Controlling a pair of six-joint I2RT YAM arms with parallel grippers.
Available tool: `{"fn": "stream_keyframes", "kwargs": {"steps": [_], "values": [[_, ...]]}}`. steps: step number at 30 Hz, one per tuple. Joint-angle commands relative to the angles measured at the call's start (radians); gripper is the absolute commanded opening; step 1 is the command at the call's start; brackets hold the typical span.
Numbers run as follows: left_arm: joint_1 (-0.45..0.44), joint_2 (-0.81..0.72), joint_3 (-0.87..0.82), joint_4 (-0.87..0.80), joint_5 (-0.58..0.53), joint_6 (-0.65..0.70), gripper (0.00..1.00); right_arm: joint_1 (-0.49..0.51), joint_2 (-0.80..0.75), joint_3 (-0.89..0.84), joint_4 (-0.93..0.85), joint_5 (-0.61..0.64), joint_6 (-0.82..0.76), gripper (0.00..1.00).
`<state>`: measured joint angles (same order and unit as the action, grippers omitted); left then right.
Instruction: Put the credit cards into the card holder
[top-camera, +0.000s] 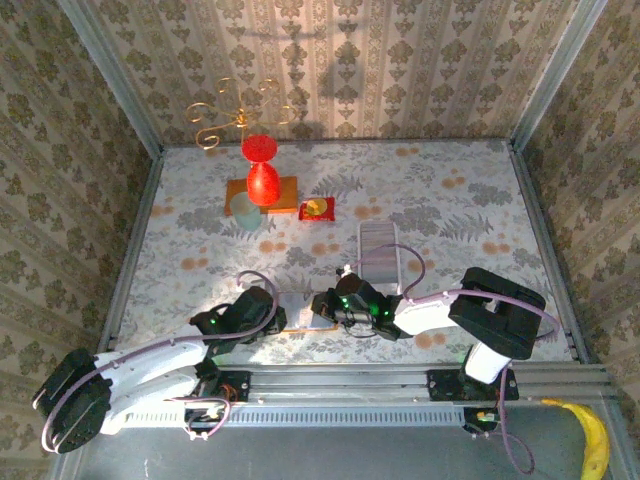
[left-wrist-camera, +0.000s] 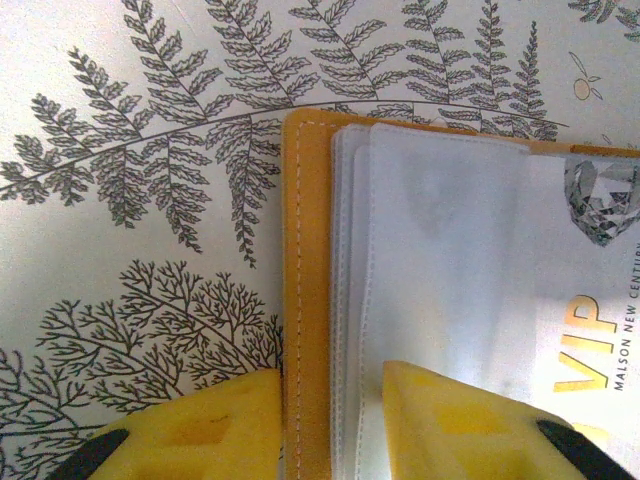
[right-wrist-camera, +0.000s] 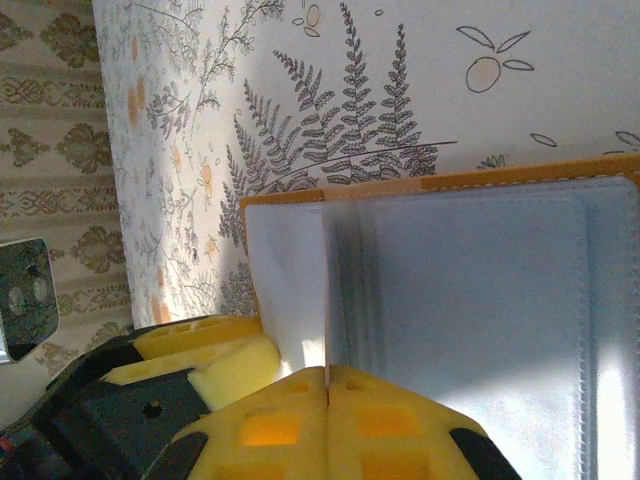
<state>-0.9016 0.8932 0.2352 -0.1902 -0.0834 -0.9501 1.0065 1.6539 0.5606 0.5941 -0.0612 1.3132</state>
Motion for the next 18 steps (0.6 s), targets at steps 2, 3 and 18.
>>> {"fn": "stream_keyframes", "kwargs": {"steps": [2,3,18], "values": [[0.002,-0.003,-0.042,-0.027,0.007,-0.018,0.32,0.009,0.03,-0.007,0.05,-0.017,0.009,0.0],[0.002,-0.008,-0.042,-0.028,0.007,-0.019,0.32,0.009,0.033,-0.007,0.049,-0.019,0.009,0.0],[0.002,-0.044,-0.054,-0.045,-0.002,-0.02,0.32,0.008,0.066,0.031,-0.023,-0.044,-0.04,0.05]]}}
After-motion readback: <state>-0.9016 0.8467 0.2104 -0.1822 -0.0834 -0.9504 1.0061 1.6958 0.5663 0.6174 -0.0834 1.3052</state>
